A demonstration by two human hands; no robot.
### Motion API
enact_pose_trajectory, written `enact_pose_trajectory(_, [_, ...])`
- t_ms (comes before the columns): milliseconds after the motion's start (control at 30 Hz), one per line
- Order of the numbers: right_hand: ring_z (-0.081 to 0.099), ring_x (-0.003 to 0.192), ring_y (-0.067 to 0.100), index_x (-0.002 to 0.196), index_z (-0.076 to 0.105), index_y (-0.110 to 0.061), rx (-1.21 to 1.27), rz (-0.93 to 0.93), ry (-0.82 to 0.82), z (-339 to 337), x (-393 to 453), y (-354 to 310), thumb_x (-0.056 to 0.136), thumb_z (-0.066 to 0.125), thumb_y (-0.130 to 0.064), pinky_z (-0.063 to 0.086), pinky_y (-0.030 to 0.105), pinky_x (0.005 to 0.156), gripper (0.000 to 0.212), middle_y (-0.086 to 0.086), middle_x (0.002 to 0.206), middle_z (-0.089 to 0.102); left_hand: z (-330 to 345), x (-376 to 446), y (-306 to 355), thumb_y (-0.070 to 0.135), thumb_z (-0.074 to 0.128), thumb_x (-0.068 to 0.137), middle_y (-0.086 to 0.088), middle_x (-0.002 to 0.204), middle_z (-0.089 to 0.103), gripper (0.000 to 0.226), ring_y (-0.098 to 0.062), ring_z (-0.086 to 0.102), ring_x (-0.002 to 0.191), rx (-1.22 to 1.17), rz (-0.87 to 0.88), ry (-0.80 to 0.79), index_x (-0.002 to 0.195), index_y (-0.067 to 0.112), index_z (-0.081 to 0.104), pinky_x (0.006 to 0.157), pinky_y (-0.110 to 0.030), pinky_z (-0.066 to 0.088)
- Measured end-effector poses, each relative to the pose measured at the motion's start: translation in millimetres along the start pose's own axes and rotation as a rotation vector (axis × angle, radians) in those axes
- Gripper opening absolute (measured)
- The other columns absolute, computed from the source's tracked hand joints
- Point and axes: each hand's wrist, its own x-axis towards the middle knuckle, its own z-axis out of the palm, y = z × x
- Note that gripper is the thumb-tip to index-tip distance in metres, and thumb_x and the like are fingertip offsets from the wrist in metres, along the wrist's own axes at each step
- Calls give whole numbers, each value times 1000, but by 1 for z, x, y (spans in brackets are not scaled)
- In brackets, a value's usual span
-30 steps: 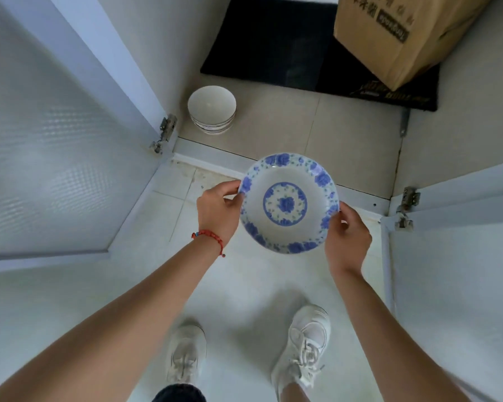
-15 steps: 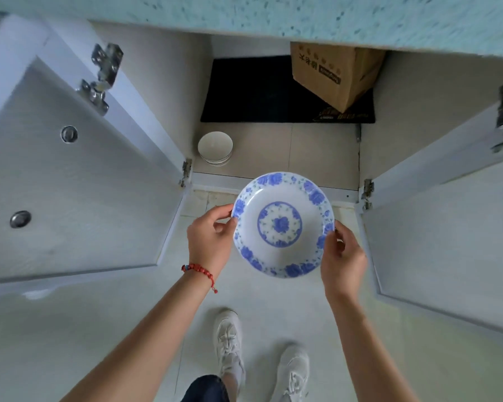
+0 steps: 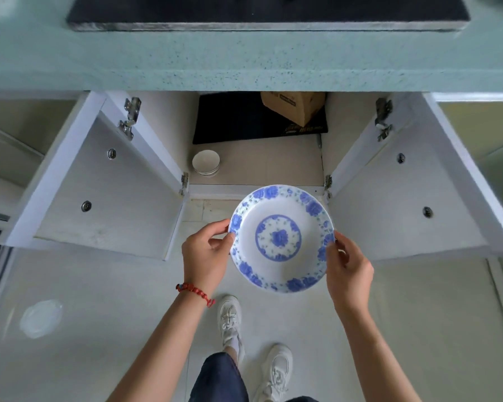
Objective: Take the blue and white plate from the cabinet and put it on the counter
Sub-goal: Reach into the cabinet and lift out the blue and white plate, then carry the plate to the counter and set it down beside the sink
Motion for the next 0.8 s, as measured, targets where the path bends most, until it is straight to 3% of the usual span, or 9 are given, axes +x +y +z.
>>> enact_pose_trajectory(200, [57, 55, -7, 94, 66, -24, 2, 57, 57, -71, -55, -25, 84, 53, -9, 41, 3, 48, 23, -20, 64, 62, -11, -67, 34, 1, 62, 77, 4, 86, 71, 25, -4, 68, 72, 2, 47, -88, 94, 17, 71, 59, -21, 58])
enact_pose_trajectory(333, [58, 56, -8, 95, 67, -23, 32, 115, 174, -98, -100, -32, 84, 54, -6, 41, 3, 49, 25, -21, 66, 63, -21, -96, 49, 2, 63, 77, 5, 85, 71, 24, -11, 69, 75, 20, 85, -187, 92, 19, 71, 63, -31, 58])
enact_pose_trajectory(500, [58, 62, -12, 95, 68, -15, 61, 179, 385, -116, -161, -41, 82, 55, 0, 42, 2, 55, 24, -24, 72, 61, -35, -116, 66, 0, 63, 77, 8, 81, 70, 24, 1, 67, 70, 73, 153, -376, 93, 16, 70, 63, -30, 58])
enact_pose_trajectory(600, [59, 63, -9, 95, 68, -17, 94, 228, 481, -117, -196, -49, 83, 54, -1, 46, 10, 57, 24, -22, 75, 63, -44, -123, 79, 0, 63, 77, 11, 78, 68, 23, 5, 65, 70, 126, 220, -473, 96, 11, 69, 63, -29, 56])
enact_pose_trajectory(800, [60, 63, -1, 96, 67, -15, 151, 300, 653, -135, -254, -58, 84, 55, -4, 50, 28, 63, 20, -11, 77, 67, -45, -151, 96, -1, 63, 77, 5, 81, 69, 24, 6, 66, 71, 169, 305, -666, 98, 9, 68, 58, -11, 54])
